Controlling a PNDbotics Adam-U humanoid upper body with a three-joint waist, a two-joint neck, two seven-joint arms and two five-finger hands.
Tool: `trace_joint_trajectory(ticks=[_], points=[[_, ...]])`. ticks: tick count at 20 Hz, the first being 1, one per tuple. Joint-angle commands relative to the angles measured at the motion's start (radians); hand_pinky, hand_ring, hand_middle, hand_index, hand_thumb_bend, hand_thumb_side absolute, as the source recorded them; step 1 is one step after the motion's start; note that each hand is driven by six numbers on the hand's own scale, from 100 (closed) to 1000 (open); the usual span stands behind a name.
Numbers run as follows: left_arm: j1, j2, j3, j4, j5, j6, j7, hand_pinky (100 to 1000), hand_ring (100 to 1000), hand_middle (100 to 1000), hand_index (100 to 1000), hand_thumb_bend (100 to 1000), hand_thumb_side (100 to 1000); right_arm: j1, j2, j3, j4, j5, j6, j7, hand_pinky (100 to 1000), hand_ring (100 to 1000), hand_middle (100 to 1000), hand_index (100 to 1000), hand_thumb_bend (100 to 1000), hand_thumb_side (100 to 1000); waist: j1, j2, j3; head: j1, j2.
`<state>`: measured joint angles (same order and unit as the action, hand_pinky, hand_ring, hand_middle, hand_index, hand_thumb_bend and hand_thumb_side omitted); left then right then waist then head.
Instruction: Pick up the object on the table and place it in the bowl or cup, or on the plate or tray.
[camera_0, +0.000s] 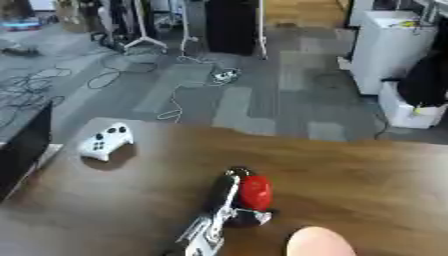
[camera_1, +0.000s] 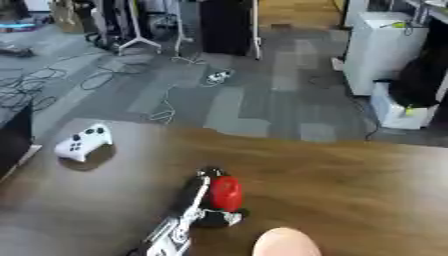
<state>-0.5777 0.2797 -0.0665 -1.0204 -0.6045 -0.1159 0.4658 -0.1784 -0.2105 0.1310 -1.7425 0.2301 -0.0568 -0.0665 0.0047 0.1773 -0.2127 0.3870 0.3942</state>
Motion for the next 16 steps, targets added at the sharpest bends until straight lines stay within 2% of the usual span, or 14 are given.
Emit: trace_joint_trajectory(ticks=[1,6,7,8,9,16], points=[[0.006,0.002,-0.005,0.012,0.008,0.002,0.025,100,840,100,198,346,100,-0.011,-0.003,-0.004,-0.015,-0.002,0.0,-0.004,664,500,764,813,352,645,-0.002,-0.006,0.001,-0.001,-0.002],[0.007,0.004,-0.008,0.009,0.008,-0.001,0.031,100,826,100,186,304,100,-0.011,-0.002,-0.005,-0.014,-0.001,0.0,-0.004,664,500,764,812,350,645,0.0,-0.005,0.002,-0.001,0.0],[0.007,0.004,-0.008,0.007,0.008,-0.002,0.034,100,799,100,172,262,100,-0.011,-0.002,-0.005,-0.014,-0.001,0.0,-0.004,665,500,764,812,349,645,0.0,-0.005,0.002,-0.001,0.0],[0.007,0.004,-0.009,0.005,0.008,-0.002,0.037,100,799,100,172,262,100,-0.012,-0.002,-0.005,-0.013,-0.001,0.0,-0.004,665,500,764,812,349,645,0.001,-0.005,0.002,-0.001,0.001],[0.008,0.004,-0.009,0.003,0.008,-0.003,0.041,100,766,100,151,208,100,-0.012,-0.002,-0.005,-0.013,-0.001,0.0,-0.004,664,500,764,811,349,645,0.001,-0.004,0.002,-0.002,0.001],[0.012,0.003,-0.017,-0.009,0.004,-0.005,0.05,100,706,100,104,232,100,-0.013,-0.002,-0.005,-0.012,0.001,0.0,-0.005,664,500,764,811,347,645,0.005,-0.002,0.003,-0.003,0.003]])
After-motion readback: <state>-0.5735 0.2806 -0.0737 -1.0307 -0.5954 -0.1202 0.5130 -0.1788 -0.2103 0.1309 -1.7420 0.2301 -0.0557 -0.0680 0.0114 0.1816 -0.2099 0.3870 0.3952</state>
